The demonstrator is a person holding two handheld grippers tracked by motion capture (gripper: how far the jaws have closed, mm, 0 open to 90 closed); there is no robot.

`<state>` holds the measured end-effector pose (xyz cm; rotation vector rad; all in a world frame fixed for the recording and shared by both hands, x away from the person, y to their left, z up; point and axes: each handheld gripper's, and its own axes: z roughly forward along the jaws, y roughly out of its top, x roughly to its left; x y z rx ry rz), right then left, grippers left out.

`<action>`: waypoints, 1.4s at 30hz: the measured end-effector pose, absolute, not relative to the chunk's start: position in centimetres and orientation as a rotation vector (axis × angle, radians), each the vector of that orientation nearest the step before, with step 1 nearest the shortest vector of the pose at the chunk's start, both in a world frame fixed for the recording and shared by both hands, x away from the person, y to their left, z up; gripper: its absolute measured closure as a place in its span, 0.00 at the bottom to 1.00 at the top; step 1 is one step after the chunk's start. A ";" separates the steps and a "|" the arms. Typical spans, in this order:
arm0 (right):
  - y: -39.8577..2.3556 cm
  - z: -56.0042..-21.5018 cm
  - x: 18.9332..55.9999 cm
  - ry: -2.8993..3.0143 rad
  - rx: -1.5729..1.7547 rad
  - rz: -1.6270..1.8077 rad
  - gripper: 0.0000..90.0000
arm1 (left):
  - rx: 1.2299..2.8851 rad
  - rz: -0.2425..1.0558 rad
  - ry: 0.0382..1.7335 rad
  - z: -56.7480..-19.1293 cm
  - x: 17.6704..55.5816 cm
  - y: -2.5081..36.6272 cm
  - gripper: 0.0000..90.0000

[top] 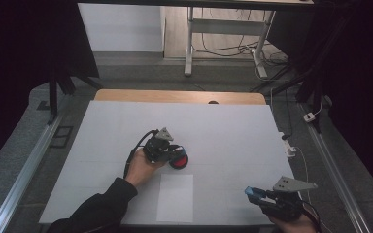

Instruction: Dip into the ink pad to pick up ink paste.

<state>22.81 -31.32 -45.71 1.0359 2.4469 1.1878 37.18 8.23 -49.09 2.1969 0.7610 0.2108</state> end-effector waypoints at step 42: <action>-31.2 -45.7 22.8 2.459 1.019 1.174 0.76 | 2.227 0.173 0.766 -49.3 36.7 7.4 0.78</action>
